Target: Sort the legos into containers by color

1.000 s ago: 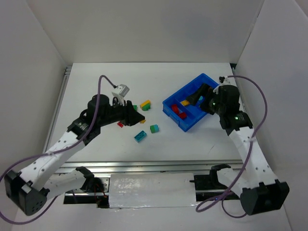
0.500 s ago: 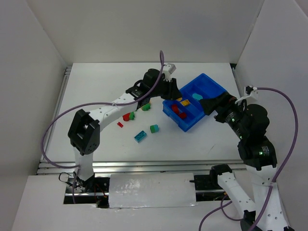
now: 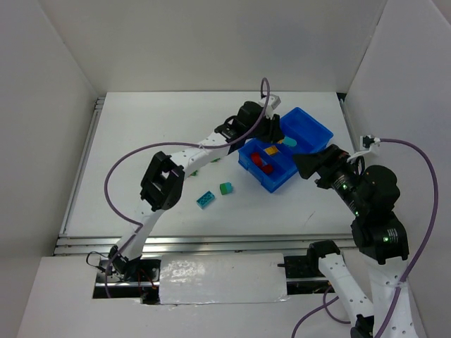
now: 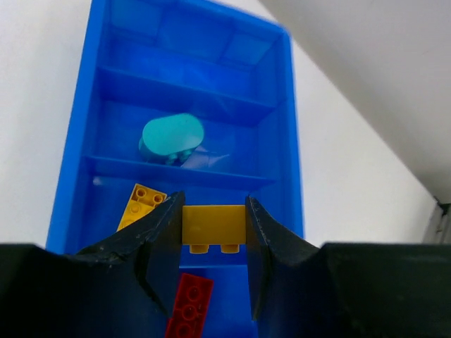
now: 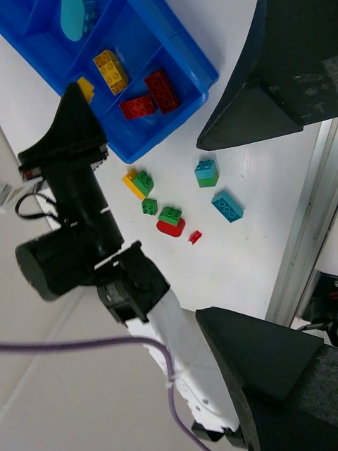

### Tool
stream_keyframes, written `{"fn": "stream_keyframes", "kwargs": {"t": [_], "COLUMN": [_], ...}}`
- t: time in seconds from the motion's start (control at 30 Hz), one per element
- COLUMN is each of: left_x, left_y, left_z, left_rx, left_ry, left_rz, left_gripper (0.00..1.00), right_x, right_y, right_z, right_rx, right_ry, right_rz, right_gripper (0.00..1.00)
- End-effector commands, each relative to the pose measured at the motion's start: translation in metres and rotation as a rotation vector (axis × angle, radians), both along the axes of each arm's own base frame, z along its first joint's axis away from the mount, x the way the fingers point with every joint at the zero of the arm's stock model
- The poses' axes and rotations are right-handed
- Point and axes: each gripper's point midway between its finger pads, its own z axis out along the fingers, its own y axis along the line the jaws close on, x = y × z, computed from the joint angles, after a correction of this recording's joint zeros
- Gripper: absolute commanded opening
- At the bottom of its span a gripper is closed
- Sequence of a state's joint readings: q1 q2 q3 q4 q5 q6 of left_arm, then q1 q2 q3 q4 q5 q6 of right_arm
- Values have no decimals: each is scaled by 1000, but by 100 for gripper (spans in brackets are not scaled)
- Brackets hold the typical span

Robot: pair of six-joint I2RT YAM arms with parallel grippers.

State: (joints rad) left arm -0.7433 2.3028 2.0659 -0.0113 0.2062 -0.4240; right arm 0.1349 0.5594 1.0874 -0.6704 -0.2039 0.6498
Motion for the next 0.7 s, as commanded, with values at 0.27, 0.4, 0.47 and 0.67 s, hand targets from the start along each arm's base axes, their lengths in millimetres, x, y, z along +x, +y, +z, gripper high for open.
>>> {"fn": "stream_keyframes", "kwargs": {"t": [0.27, 0.4, 0.47, 0.67], "left_x": [19, 19, 18, 25], "left_y": [-19, -20, -18, 58], "left_z": [-24, -16, 4, 78], "left_rx": [-20, -37, -52, 23], "left_ry": [-41, -52, -78, -147], "left_rz": [25, 27, 28, 305], "left_gripper": [69, 87, 91, 96], "right_x": [-9, -10, -10, -9], "right_y": [4, 4, 4, 8], "right_z": [9, 9, 9, 10], "right_rx": [-16, -21, -26, -27], "right_ry": [-41, -43, -40, -43], "right_rz": [39, 44, 46, 66], "right_gripper": [100, 100, 100, 100]}}
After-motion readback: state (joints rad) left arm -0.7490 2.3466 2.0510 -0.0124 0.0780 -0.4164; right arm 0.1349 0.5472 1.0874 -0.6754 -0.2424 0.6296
